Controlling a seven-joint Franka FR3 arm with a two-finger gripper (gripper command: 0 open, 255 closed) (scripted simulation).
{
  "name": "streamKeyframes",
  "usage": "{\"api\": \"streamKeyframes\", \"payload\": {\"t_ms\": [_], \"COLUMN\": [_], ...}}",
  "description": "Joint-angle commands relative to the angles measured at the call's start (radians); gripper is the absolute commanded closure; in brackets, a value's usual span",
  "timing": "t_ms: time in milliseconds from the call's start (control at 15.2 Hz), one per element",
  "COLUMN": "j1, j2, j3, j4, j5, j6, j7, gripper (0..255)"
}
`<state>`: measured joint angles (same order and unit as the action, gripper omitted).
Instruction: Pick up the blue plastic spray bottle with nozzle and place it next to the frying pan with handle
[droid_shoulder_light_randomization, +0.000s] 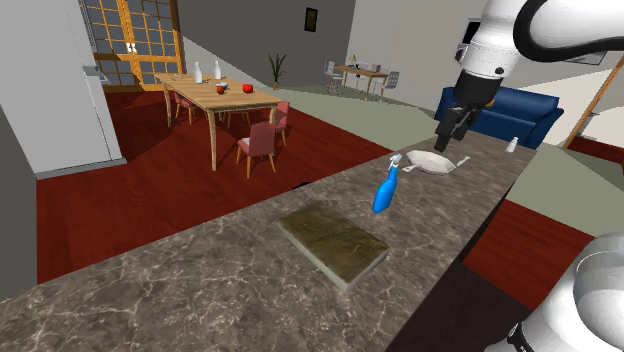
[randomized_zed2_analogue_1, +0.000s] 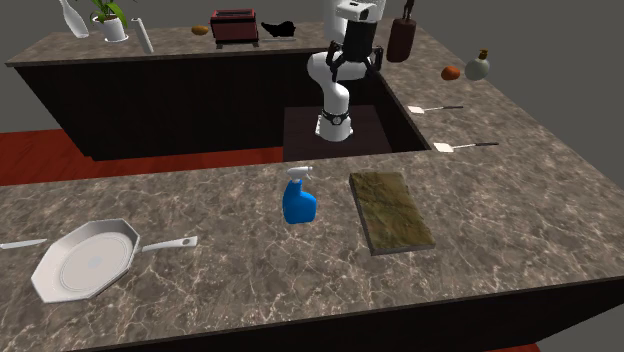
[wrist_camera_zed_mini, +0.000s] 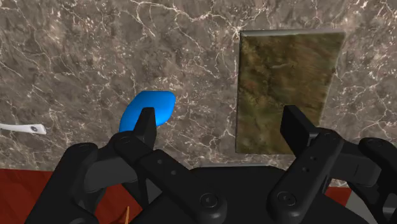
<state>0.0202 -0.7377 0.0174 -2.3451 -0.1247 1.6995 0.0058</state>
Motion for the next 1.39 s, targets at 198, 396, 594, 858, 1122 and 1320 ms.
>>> {"api": "streamKeyframes", "payload": {"t_ms": [198, 396, 594, 858, 1122, 1320], "j1": [-0.048, -0.102, -0.164, -0.258, -0.357, -0.416], "j2": [0.042, 0.108, 0.194, 0.330, 0.482, 0.602], "j3": [0.061, 0.122, 0.185, 0.266, 0.336, 0.366], "j4": [-0.063, -0.102, -0.118, -0.105, -0.058, -0.004], "j5": [-0.002, -0.016, -0.045, -0.116, -0.229, -0.336], "j6": [0.125, 0.244, 0.353, 0.473, 0.552, 0.580], "j7": [0.184, 0.374, 0.570, 0.848, 1.145, 1.376], "gripper": [0, 0, 0, 0, 0, 0]}}
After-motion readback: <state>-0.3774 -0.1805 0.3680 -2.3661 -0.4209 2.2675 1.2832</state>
